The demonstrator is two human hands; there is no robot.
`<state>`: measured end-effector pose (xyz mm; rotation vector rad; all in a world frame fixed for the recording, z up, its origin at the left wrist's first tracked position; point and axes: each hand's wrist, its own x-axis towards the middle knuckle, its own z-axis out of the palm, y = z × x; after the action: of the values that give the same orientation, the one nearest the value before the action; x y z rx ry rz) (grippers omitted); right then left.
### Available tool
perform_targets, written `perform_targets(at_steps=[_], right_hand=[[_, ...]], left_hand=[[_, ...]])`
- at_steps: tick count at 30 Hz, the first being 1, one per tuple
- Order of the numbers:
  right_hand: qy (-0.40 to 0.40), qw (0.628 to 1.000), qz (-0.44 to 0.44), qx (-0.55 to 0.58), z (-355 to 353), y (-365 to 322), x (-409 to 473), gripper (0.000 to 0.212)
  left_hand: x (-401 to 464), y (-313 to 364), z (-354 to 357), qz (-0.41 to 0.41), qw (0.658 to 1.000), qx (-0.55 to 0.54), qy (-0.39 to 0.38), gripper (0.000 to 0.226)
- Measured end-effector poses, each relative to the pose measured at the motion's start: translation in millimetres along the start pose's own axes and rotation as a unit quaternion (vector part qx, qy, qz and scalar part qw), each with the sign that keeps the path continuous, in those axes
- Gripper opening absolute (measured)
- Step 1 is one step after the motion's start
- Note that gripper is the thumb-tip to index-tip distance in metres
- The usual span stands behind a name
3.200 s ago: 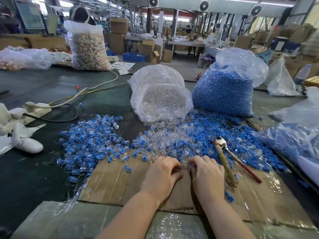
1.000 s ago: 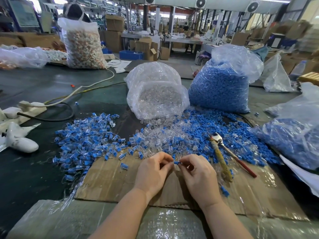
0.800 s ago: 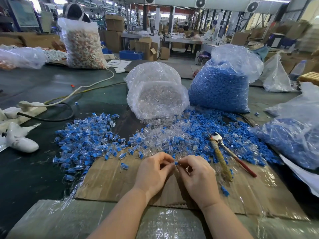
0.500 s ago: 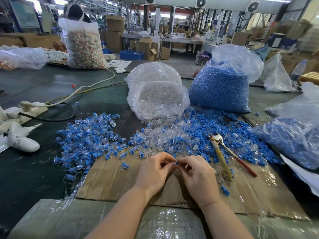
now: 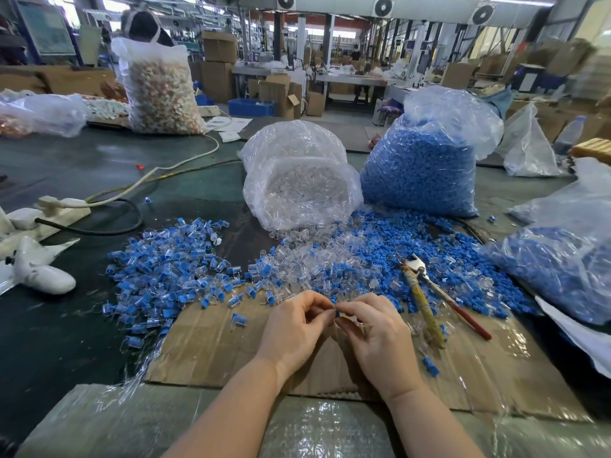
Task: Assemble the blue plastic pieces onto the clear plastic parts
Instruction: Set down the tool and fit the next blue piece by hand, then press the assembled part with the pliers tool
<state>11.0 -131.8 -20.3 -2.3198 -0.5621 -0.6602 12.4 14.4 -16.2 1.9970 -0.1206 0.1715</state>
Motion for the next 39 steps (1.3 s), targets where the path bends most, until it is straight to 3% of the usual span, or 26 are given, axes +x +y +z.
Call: perform_targets(at_steps=[6,10,14,17,19,25,32,36,39], right_hand=[[0.038,0.998,0.034,-0.021,-3,-1,3,0.017],[0.086,0.973,0.182,-0.112,-17,14,12,0.029],[-0.023,0.886,0.372,-0.277,-36,34,24,0.052],[-0.122,0.836,0.441,-0.304,-45,49,29,0.065],[-0.157,0.824,0.458,-0.294,-48,56,33,0.067],[-0.182,0.820,0.461,-0.287,-48,60,43,0.061],[-0.118,0.869,0.409,-0.252,-58,43,46,0.038],[-0.116,0.930,0.314,-0.154,-61,11,41,0.023],[-0.187,0.927,0.326,-0.008,-58,-11,38,0.016]], left_hand=[[1,-1,0,-0.007,1.000,0.004,0.002,0.009],[0,-1,0,-0.006,1.000,0.006,0.000,0.013],[0,1,0,-0.003,1.000,0.007,-0.009,0.017],[1,1,0,-0.003,1.000,0.008,-0.001,0.015],[1,0,-1,-0.004,1.000,0.013,0.001,0.014],[0,0,-1,-0.016,1.000,0.019,-0.003,0.014],[3,2,-2,-0.040,0.999,-0.033,0.001,0.009],[11,6,-5,-0.082,0.988,-0.131,0.026,0.005],[18,10,-8,-0.142,0.961,-0.227,0.065,0.006]])
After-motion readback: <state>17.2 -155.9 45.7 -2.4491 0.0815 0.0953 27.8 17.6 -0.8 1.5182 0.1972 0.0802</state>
